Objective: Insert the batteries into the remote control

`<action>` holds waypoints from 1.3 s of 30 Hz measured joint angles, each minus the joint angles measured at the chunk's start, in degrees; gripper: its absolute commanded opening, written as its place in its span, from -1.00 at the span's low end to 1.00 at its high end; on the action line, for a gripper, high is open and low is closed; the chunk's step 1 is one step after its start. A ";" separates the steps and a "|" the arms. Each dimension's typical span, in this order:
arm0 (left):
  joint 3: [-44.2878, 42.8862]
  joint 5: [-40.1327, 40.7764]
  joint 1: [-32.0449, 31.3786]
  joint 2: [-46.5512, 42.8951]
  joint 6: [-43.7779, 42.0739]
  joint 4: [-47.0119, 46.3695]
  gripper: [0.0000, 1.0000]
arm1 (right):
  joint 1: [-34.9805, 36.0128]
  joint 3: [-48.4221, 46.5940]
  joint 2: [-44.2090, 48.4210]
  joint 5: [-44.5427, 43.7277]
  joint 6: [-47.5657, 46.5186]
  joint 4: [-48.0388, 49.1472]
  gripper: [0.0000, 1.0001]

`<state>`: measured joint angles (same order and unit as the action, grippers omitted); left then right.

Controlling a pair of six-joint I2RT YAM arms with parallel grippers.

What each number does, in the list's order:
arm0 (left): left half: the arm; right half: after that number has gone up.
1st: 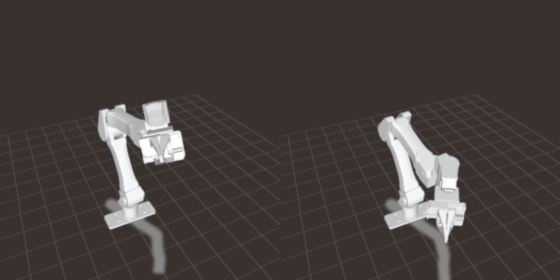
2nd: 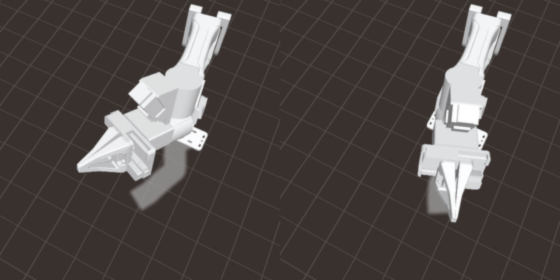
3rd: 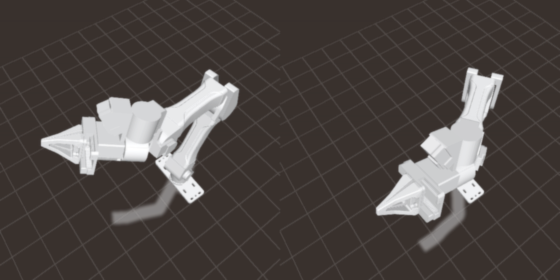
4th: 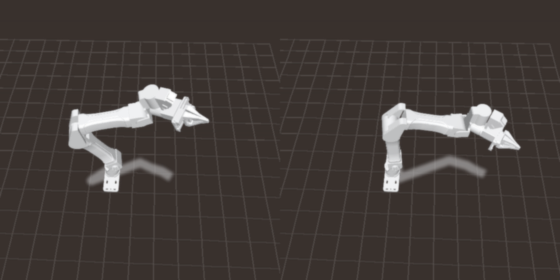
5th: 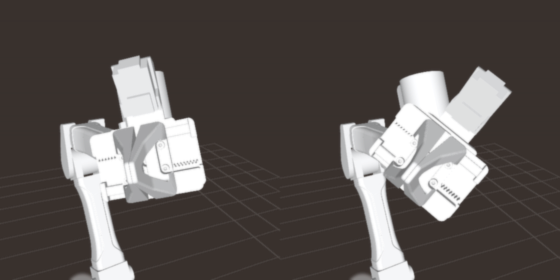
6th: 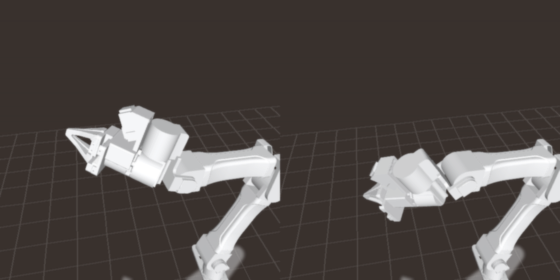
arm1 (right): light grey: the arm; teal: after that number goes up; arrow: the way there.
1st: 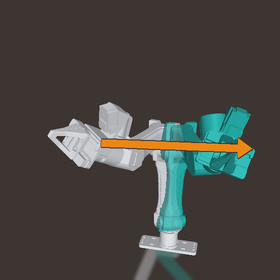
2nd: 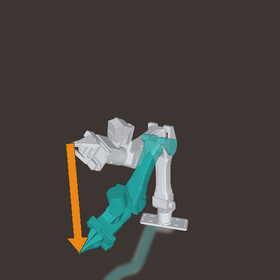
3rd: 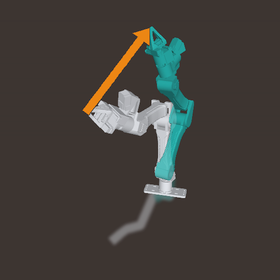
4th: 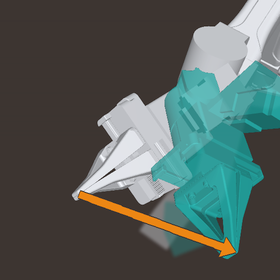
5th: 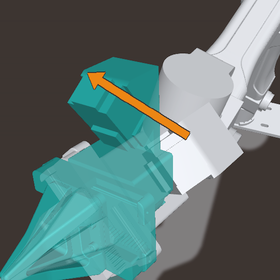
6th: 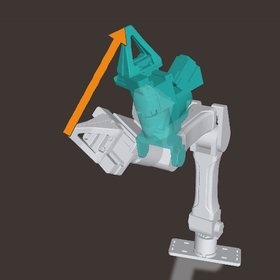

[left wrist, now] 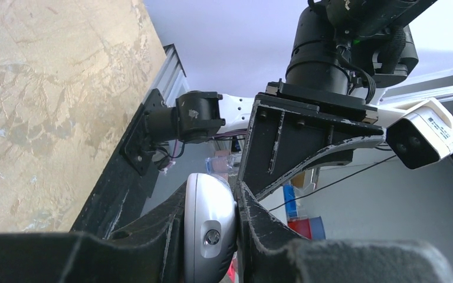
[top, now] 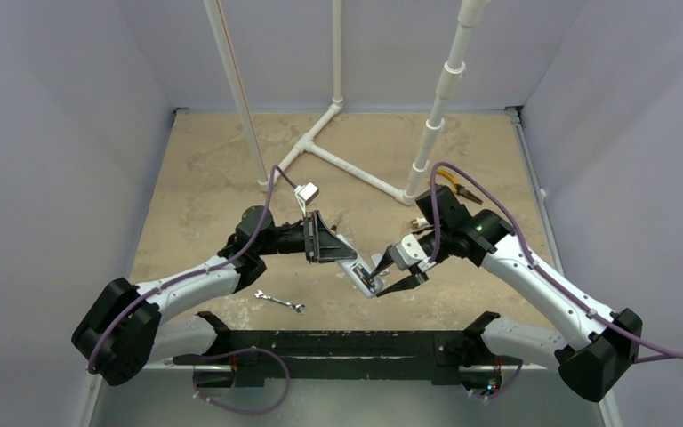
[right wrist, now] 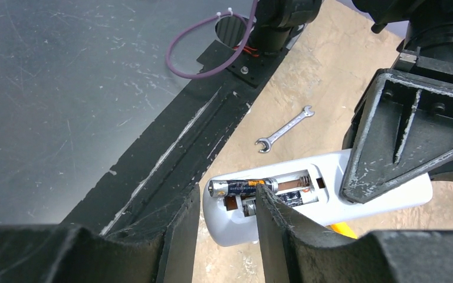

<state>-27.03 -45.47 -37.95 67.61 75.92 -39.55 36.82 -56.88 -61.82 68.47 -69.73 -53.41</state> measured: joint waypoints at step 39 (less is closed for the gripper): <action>-0.52 -0.31 0.00 1.88 0.20 -1.20 -1.00 | 0.00 0.00 -0.83 -0.04 -0.66 4.79 -0.43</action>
<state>-27.55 -45.78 -37.95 69.49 76.12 -40.75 36.82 -56.88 -62.65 68.42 -70.39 -48.62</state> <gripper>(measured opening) 0.258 0.290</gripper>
